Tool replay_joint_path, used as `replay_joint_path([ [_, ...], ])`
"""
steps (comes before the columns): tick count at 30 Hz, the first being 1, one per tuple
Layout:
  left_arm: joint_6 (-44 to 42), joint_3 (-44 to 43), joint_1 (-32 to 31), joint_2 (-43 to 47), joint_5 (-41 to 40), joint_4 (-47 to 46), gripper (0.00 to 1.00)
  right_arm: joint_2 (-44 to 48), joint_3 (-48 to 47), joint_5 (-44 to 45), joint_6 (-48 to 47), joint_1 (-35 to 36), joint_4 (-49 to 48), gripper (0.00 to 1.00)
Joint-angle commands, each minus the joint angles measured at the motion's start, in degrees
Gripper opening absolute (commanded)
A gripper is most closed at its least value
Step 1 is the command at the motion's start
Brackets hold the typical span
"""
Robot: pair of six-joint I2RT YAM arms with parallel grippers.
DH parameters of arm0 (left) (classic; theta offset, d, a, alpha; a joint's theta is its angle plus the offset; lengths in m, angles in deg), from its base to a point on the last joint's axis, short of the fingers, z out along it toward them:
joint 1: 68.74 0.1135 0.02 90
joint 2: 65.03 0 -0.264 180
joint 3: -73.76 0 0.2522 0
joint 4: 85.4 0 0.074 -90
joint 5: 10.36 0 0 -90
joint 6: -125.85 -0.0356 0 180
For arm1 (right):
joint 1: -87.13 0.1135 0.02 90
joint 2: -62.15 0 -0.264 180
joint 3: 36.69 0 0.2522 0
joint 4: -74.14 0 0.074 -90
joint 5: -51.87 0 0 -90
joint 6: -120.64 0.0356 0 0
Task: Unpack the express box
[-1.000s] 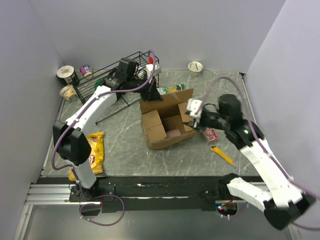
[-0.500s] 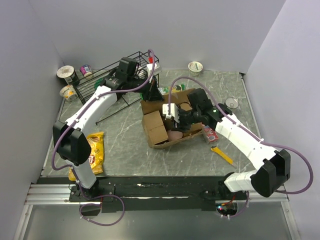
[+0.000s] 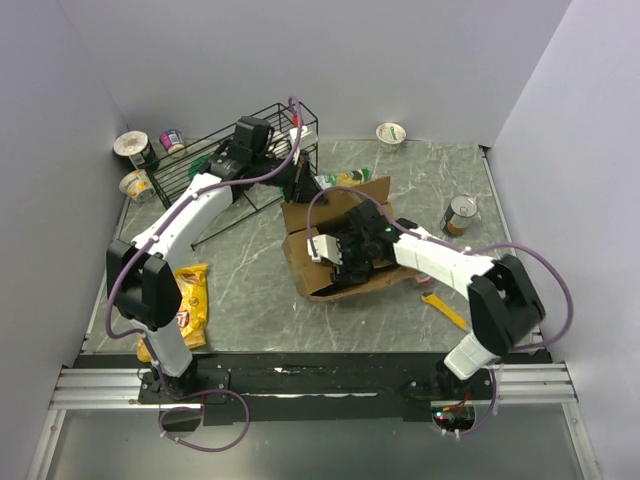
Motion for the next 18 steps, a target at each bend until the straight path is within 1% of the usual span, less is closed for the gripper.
replay_joint_path([
  [1,1.41,-1.37,0.84,-0.39,3.75,-4.04,0.01,-8.38,-5.08,1.76,-5.90,0.88,3.93,0.76],
  [3,1.32,-1.90,0.84,-0.83,3.31,-4.04,0.01,-11.04,-5.97,2.19,-7.74,1.23,6.14,0.73],
  [5,1.41,-2.08,0.93,-1.18,3.04,-4.13,0.01,-13.59,-5.28,4.47,-9.06,1.76,4.67,0.70],
  [8,1.41,-2.25,0.93,-1.62,2.78,-3.87,0.01,-15.18,-3.87,7.46,-10.04,2.02,1.59,0.52],
  [9,1.41,-2.51,0.93,-1.71,2.61,-3.78,0.01,-15.18,-3.95,7.47,-9.17,1.94,1.32,0.39],
  [11,1.41,-2.95,0.93,-1.88,1.64,-3.34,0.01,-13.00,-3.78,7.47,-7.67,1.85,0.09,0.29],
  [12,0.80,-3.39,0.93,-1.97,1.29,-2.90,0.01,-11.33,-3.26,6.86,-6.53,1.67,-1.57,0.20],
  [13,0.53,-3.57,0.93,-2.14,0.85,-2.55,0.01,-7.57,-2.90,5.81,-6.00,1.59,-1.85,0.16],
  [14,0.27,-3.74,0.93,-2.32,0.24,-2.29,0.01,-5.36,-3.07,2.23,-3.82,1.32,-2.03,0.12],
  [15,0.00,-3.92,0.93,-2.41,-0.03,-2.02,0.01,-3.16,-3.34,0.54,-2.58,0.80,-2.11,0.07],
  [16,0.09,-4.01,0.93,-2.50,-0.38,-1.93,0.01,1.04,-4.64,-1.13,-1.35,0.71,-2.03,0.05],
  [18,0.00,-4.19,0.93,-2.59,-1.17,-1.76,0.01,4.75,-6.40,-5.42,2.52,0.53,-1.50,0.01],
])
